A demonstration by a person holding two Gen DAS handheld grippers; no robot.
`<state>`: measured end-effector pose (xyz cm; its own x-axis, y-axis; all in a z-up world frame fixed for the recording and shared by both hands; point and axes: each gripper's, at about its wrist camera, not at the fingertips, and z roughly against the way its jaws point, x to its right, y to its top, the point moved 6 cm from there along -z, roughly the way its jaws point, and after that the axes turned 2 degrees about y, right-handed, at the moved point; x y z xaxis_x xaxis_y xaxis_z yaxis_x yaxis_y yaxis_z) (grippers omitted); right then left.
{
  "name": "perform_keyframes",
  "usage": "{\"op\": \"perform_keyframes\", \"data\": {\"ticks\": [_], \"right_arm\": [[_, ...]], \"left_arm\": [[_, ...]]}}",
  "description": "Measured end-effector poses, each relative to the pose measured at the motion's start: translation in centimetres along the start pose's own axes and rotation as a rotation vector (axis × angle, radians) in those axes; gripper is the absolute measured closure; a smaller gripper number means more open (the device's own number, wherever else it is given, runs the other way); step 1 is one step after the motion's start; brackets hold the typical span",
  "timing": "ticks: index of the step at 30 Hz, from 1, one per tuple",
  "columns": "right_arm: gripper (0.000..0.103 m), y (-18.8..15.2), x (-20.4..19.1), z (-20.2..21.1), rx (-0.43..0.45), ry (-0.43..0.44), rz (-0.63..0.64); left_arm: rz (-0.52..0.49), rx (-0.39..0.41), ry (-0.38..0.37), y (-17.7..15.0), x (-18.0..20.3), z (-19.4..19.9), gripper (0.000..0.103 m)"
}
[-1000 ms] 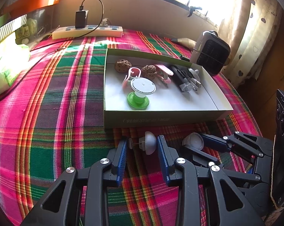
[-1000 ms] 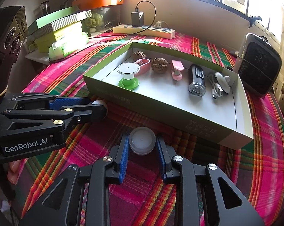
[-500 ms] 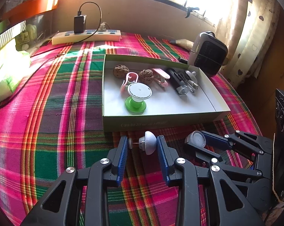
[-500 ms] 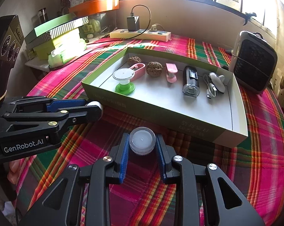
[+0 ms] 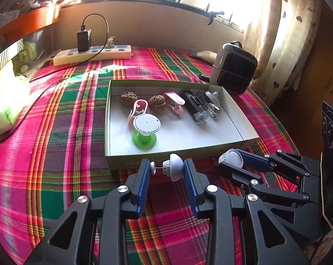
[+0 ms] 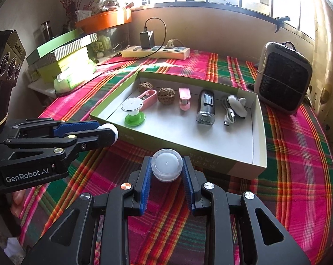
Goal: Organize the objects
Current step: 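Lift the clear cup and white knob and carry both into the box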
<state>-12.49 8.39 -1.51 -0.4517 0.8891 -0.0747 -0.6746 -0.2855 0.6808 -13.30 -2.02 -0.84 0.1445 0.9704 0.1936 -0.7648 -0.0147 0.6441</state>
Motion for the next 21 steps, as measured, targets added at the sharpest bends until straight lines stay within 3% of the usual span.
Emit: {"op": "perform_keyframes", "data": {"ticks": [21], "right_arm": [[0.074,2.8,4.6,-0.1,0.017,-0.040,-0.053]], "left_arm": [[-0.027,0.002,-0.025,3.5,2.0,-1.8,0.073]]}}
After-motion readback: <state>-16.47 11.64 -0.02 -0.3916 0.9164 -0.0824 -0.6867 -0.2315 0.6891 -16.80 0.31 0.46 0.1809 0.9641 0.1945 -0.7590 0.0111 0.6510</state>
